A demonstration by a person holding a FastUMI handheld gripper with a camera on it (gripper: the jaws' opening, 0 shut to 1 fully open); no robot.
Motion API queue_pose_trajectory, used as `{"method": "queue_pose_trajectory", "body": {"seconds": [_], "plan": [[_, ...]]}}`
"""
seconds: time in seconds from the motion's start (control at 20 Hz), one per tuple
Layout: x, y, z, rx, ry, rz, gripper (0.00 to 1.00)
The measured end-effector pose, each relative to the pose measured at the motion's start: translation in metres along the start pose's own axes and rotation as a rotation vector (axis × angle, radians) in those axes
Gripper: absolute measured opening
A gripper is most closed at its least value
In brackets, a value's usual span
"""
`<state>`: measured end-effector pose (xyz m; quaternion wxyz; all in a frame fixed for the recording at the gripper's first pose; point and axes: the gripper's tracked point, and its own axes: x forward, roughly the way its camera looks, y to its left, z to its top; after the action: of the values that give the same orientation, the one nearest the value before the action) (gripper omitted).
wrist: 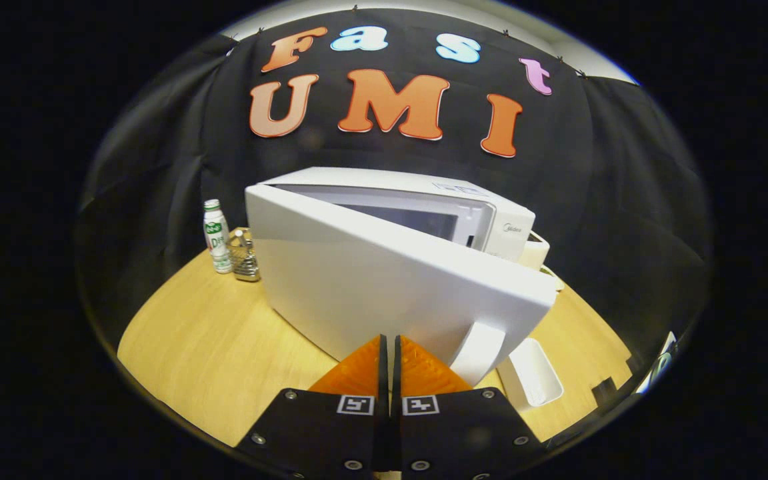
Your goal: Open the microwave, put the food inside, and close the microwave door.
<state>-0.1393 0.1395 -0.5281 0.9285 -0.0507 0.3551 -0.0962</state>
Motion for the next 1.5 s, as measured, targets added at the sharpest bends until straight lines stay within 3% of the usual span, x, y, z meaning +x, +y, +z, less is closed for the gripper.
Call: {"method": "queue_pose_trajectory", "body": {"seconds": [0.45, 0.7, 1.2, 1.5], "plan": [[0.078, -0.060, 0.025, 0.046, 0.000, -0.024, 0.01], [0.112, -0.060, 0.043, 0.124, -0.008, 0.076, 0.01], [0.132, -0.046, 0.046, 0.029, -0.029, 0.147, 0.01], [0.137, -0.048, 0.051, 0.021, -0.018, 0.144, 0.01]]}}
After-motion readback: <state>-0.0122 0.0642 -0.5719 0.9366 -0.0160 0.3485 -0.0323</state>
